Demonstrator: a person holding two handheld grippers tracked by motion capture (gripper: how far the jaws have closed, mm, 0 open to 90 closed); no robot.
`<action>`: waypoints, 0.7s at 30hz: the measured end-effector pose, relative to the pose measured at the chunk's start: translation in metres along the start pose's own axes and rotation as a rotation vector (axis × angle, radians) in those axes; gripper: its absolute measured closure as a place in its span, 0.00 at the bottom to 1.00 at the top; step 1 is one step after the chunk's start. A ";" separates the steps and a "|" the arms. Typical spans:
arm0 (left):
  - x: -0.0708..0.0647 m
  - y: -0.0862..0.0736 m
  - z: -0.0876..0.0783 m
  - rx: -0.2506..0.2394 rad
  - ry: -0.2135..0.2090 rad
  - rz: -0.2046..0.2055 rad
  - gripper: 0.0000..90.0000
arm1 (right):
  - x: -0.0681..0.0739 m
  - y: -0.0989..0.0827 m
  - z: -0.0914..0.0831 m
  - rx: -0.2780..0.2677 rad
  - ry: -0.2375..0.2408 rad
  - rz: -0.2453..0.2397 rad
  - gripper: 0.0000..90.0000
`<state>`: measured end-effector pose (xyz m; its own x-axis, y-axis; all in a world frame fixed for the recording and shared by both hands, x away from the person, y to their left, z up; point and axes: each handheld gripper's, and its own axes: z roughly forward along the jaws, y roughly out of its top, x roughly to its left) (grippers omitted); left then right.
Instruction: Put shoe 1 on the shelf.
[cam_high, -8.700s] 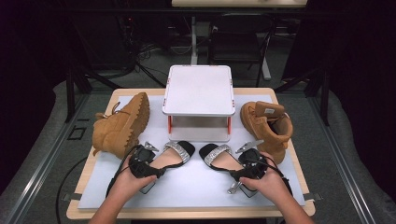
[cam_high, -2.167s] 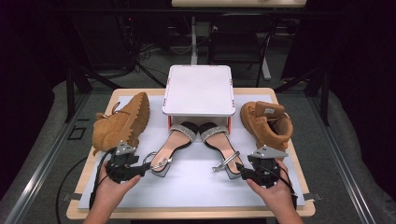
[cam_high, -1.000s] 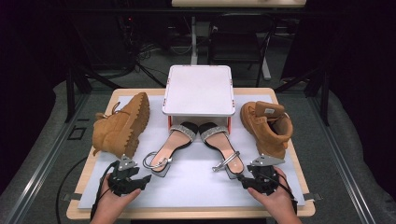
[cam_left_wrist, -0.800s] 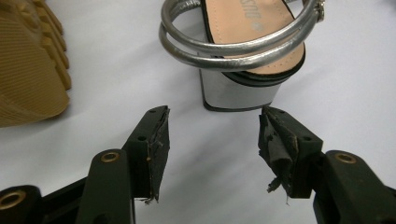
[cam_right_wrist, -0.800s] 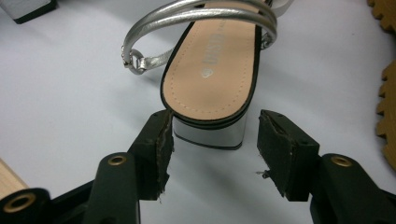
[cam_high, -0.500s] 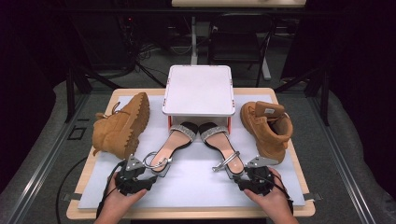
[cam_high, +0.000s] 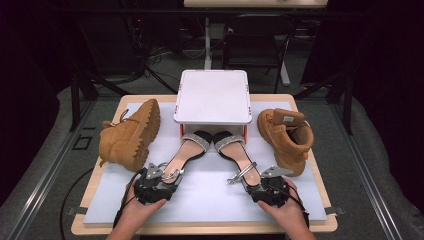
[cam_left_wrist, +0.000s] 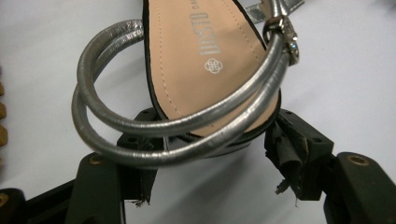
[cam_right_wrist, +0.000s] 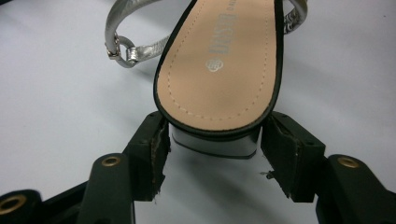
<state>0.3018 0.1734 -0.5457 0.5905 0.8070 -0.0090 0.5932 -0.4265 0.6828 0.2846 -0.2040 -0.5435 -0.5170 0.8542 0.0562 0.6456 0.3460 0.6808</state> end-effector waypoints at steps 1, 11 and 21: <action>0.000 0.001 0.001 -0.004 0.000 -0.003 0.42 | 0.000 0.000 0.001 -0.001 0.000 -0.002 0.46; -0.002 0.007 0.001 0.021 0.007 -0.024 0.46 | 0.004 0.004 0.003 0.011 -0.011 0.034 0.46; -0.009 0.010 0.002 0.030 -0.004 -0.023 0.46 | 0.017 0.006 0.004 0.024 -0.012 0.059 0.46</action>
<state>0.3037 0.1614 -0.5405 0.5788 0.8150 -0.0273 0.6227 -0.4200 0.6602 0.2825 -0.1858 -0.5412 -0.4706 0.8781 0.0865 0.6884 0.3040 0.6586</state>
